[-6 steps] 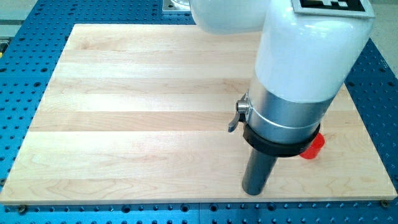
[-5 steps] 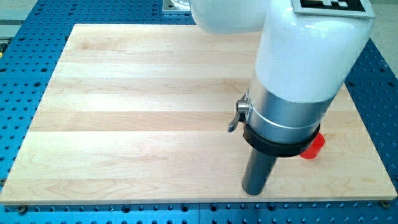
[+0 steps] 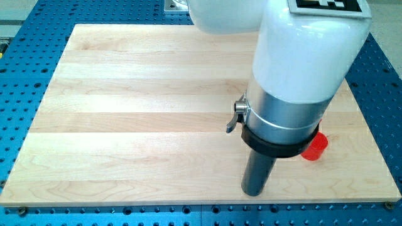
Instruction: Drag the blue cube to the top left corner
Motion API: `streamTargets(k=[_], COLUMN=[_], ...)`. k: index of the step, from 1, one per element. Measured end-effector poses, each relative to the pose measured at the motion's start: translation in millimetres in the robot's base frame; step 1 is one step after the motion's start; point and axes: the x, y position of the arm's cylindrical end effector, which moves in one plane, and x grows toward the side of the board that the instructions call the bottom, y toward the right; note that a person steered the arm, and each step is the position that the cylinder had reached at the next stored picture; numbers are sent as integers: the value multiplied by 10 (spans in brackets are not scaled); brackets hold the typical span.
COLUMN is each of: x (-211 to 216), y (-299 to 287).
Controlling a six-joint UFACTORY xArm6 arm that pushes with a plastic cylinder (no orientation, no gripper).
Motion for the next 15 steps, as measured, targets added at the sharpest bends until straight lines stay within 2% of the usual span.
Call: streamTargets(k=[1, 2, 3, 4, 5, 7, 8, 9, 13, 14, 15], x=[-182, -9, 134, 47, -538, -2349, -3140, -3430, -3615, -3645, -3645], y=[0, -222, 124, 1367, 1876, 2071, 1967, 2005, 1534, 627, 293])
